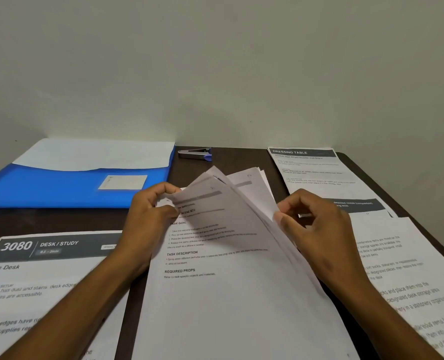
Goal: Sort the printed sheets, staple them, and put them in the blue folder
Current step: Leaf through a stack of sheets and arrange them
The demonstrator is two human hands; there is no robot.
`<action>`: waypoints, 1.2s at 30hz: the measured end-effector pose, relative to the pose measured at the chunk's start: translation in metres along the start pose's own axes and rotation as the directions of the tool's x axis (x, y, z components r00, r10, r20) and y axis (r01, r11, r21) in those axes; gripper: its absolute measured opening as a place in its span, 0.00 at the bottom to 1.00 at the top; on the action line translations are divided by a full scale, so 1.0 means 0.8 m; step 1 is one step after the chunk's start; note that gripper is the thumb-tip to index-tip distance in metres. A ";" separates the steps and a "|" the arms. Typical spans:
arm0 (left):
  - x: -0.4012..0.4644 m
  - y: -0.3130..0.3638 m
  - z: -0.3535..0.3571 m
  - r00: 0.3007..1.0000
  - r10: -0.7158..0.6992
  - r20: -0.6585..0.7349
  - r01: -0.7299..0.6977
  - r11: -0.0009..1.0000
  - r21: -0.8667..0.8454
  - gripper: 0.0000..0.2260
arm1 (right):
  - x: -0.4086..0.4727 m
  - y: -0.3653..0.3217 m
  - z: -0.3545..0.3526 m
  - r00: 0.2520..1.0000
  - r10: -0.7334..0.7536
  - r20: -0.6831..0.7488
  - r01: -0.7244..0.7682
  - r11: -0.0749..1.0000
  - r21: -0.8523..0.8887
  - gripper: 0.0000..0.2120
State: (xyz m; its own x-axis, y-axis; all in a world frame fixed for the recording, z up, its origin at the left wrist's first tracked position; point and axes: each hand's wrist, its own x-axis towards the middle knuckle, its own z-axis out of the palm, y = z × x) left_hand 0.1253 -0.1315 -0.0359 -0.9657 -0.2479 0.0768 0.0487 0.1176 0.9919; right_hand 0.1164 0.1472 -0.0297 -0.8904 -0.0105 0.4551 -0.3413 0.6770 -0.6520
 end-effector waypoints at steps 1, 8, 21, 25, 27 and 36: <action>0.001 -0.001 0.000 1.000 -0.011 -0.006 0.011 1.000 -0.011 0.10 | 0.001 -0.001 -0.002 1.000 -0.012 0.003 0.012 0.999 0.040 0.09; 0.000 0.000 0.002 0.997 -0.064 -0.038 0.064 0.998 -0.026 0.18 | -0.006 -0.036 -0.025 0.948 -0.107 0.299 -0.097 0.799 0.594 0.03; 0.005 -0.011 -0.003 0.997 0.071 0.000 -0.071 0.997 0.010 0.09 | -0.006 -0.036 -0.025 0.938 -0.076 0.339 -0.155 0.783 0.602 0.07; 0.001 -0.007 -0.002 0.998 0.070 -0.004 -0.070 0.997 -0.022 0.08 | 0.006 0.000 -0.016 0.995 0.089 0.039 -0.090 0.995 0.033 0.05; 0.004 -0.009 -0.008 0.992 0.121 0.015 -0.121 0.993 0.005 0.10 | 0.007 0.010 -0.013 0.989 0.125 0.074 -0.127 0.991 0.028 0.09; 0.015 -0.012 -0.016 0.973 0.222 0.067 -0.227 0.971 0.078 0.13 | 0.002 0.005 0.000 0.983 0.153 0.102 -0.167 0.977 0.137 0.13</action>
State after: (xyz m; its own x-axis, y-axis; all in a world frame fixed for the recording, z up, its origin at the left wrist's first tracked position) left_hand 0.1167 -0.1478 -0.0429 -0.9458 -0.1502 0.2881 0.2466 0.2456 0.9375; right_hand 0.1137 0.1498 -0.0317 -0.9583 0.0184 0.2853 -0.2261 0.5623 -0.7954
